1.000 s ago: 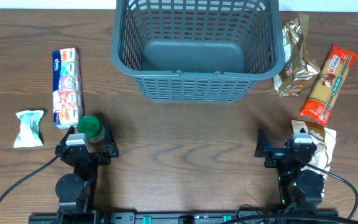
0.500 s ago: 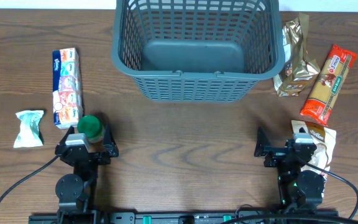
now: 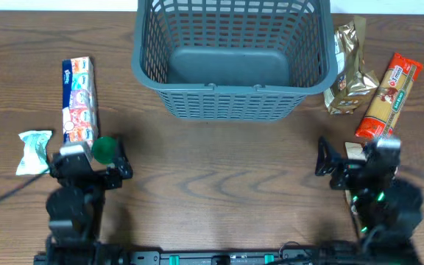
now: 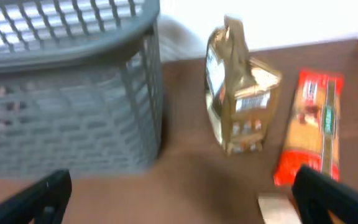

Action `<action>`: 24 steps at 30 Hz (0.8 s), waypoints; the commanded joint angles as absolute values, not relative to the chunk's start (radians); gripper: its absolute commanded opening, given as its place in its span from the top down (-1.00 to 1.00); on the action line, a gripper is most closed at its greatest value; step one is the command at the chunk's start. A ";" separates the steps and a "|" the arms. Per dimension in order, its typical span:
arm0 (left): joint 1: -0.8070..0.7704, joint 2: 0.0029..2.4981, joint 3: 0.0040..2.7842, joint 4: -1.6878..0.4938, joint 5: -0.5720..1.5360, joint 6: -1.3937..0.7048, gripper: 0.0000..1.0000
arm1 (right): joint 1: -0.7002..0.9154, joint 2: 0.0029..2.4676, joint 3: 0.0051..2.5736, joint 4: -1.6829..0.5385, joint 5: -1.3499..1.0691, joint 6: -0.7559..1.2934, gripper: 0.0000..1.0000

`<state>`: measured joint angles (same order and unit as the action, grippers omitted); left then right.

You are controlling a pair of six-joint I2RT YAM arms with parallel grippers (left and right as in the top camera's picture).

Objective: Pack container
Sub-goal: 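Reach the right gripper up to the gold coffee bag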

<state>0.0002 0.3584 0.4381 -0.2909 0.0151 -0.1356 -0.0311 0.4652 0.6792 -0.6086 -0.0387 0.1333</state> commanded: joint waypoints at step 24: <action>0.006 0.651 0.669 -0.426 0.064 -0.148 -0.97 | -0.277 1.672 2.273 -1.615 -0.068 -0.075 -0.98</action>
